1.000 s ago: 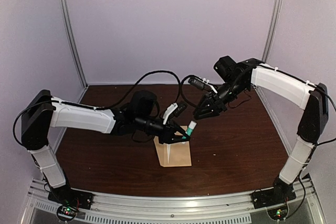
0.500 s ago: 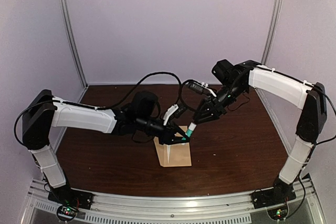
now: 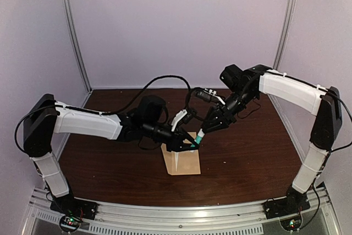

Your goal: Place the letter into the envelope and seal it

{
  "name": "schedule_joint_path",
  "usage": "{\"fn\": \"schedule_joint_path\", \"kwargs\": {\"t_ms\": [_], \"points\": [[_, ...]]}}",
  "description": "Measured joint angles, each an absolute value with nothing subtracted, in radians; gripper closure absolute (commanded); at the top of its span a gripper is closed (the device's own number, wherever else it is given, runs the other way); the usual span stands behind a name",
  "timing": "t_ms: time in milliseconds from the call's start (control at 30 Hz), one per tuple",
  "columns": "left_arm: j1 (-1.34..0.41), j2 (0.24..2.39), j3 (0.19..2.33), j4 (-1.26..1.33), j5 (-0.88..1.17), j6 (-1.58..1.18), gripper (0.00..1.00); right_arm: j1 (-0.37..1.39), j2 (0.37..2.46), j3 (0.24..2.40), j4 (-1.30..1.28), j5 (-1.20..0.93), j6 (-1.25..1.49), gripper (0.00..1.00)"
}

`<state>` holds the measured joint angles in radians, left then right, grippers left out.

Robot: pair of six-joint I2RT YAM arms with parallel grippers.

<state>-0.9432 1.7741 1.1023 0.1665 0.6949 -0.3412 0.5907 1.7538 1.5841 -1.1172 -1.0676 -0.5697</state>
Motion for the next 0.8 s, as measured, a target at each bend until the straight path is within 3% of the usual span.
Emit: {"fn": "schedule_joint_path", "kwargs": {"t_ms": [333, 633, 800], "points": [[-0.943, 1.774, 1.102, 0.168, 0.695, -0.341, 1.00, 0.595, 1.754, 1.576, -1.118, -1.052, -0.569, 0.67], [-0.943, 1.774, 1.102, 0.168, 0.702, -0.339, 0.99, 0.595, 1.756, 1.575, -1.111, -1.042, -0.565, 0.78], [-0.943, 1.774, 1.102, 0.161, 0.704, -0.339, 0.99, 0.595, 1.764, 1.575, -1.111, -1.042, -0.566, 0.90]]}}
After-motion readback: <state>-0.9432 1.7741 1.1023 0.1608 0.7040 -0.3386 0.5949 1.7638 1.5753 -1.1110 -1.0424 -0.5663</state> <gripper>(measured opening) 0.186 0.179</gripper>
